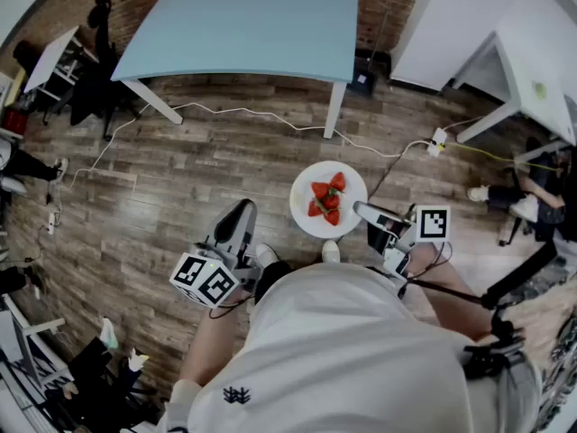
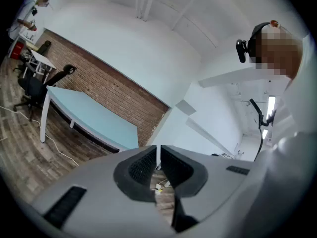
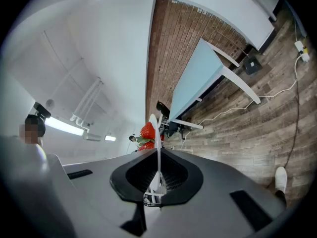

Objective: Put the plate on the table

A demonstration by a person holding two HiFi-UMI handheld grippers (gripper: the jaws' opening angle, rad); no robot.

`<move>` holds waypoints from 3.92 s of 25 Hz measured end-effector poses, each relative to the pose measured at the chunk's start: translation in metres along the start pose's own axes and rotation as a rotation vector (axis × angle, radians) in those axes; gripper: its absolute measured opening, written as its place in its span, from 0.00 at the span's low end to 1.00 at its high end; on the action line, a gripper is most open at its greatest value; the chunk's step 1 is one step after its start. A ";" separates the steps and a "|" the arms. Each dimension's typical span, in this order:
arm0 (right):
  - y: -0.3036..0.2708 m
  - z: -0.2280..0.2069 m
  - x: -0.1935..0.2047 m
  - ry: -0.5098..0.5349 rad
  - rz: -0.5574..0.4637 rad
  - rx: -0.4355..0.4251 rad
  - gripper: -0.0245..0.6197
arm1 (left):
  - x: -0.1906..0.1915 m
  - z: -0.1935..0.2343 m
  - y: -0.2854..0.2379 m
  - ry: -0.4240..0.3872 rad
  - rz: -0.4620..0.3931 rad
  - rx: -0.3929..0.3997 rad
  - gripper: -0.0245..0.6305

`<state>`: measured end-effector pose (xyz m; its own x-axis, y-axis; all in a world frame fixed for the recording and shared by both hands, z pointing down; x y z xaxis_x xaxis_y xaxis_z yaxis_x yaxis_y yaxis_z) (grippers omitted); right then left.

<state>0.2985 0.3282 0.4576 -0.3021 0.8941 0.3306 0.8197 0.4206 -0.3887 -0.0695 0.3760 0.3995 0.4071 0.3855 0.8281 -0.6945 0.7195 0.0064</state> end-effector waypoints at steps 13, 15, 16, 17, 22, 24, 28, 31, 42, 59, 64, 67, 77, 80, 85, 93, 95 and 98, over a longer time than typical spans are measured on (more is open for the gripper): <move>0.022 -0.024 -0.020 -0.021 0.085 -0.110 0.06 | 0.032 -0.040 -0.031 0.001 0.041 -0.079 0.08; 0.035 -0.034 -0.025 -0.031 0.091 -0.118 0.06 | 0.040 -0.053 -0.044 -0.005 0.056 -0.087 0.08; 0.040 -0.037 -0.027 -0.042 0.093 -0.118 0.06 | 0.042 -0.057 -0.048 -0.007 0.061 -0.088 0.08; 0.044 -0.041 -0.028 -0.053 0.094 -0.116 0.06 | 0.043 -0.060 -0.053 -0.006 0.064 -0.087 0.08; 0.049 -0.052 -0.034 -0.059 0.084 -0.113 0.06 | 0.045 -0.065 -0.062 0.008 0.054 -0.075 0.08; 0.047 -0.051 -0.036 -0.063 0.083 -0.121 0.06 | 0.040 -0.065 -0.063 0.005 0.056 -0.083 0.08; 0.043 -0.047 -0.041 -0.083 0.092 -0.124 0.06 | 0.031 -0.064 -0.065 0.000 0.064 -0.104 0.08; 0.039 -0.046 -0.046 -0.087 0.101 -0.109 0.06 | 0.025 -0.061 -0.067 0.006 0.064 -0.116 0.08; -0.029 -0.031 -0.066 -0.090 0.094 -0.088 0.06 | -0.002 -0.003 -0.065 -0.030 0.105 -0.090 0.04; -0.210 0.049 -0.131 -0.086 0.001 -0.041 0.06 | -0.128 0.175 -0.031 -0.032 0.138 0.021 0.04; -0.243 0.055 -0.150 -0.066 0.009 -0.031 0.06 | -0.135 0.203 -0.021 -0.002 0.117 0.014 0.04; -0.261 0.053 -0.174 -0.047 0.016 -0.021 0.06 | -0.143 0.218 -0.028 0.011 0.097 0.002 0.04; -0.352 0.020 -0.308 -0.078 0.071 -0.037 0.06 | -0.203 0.283 -0.106 -0.035 0.084 -0.089 0.04; -0.378 0.007 -0.359 -0.058 0.078 -0.041 0.06 | -0.223 0.296 -0.145 -0.046 0.079 -0.092 0.04; -0.420 -0.022 -0.435 -0.122 0.097 -0.006 0.06 | -0.248 0.316 -0.199 -0.042 0.063 -0.129 0.04; -0.474 -0.077 -0.525 -0.155 0.083 0.033 0.06 | -0.268 0.336 -0.240 -0.084 0.064 -0.249 0.04; -0.488 -0.093 -0.540 -0.167 0.080 0.052 0.06 | -0.272 0.338 -0.246 -0.087 0.061 -0.264 0.04; -0.509 -0.122 -0.563 -0.194 0.064 0.090 0.06 | -0.277 0.344 -0.252 -0.091 0.060 -0.292 0.04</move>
<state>0.1107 -0.4078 0.5749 -0.3458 0.9285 0.1350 0.7962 0.3665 -0.4814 -0.2112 -0.1110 0.3618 0.3062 0.3885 0.8691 -0.5102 0.8377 -0.1947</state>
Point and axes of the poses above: the fingertips, and each gripper's own axes: y backward along the fingers, z to its left, x out of its underside, the point moved 10 cm from there along y, backward along the fingers, and after that the axes turned 12 degrees about x, right-handed, at the moved point
